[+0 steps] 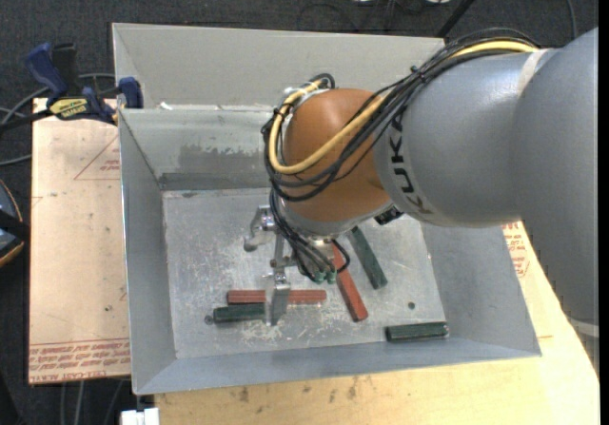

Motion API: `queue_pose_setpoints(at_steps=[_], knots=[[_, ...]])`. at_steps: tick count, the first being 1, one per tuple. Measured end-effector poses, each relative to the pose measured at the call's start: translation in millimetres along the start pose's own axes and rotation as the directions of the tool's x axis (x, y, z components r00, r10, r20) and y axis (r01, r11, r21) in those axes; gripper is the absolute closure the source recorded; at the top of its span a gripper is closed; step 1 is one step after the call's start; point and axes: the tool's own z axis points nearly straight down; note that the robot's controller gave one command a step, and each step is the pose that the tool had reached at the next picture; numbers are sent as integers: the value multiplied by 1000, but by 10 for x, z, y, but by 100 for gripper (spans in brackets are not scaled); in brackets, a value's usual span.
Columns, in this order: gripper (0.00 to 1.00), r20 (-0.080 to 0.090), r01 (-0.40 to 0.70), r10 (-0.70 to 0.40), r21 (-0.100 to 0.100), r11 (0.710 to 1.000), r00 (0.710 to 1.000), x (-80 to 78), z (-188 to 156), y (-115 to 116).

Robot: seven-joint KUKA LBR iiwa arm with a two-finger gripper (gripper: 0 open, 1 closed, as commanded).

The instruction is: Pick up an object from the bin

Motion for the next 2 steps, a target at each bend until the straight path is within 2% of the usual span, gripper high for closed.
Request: queue_pose_setpoints(at_steps=[1,2], knots=[[100,7,49,-49,-2,999,999,384,860,281],[100,6,48,-48,-3,999,999,384,860,280]])
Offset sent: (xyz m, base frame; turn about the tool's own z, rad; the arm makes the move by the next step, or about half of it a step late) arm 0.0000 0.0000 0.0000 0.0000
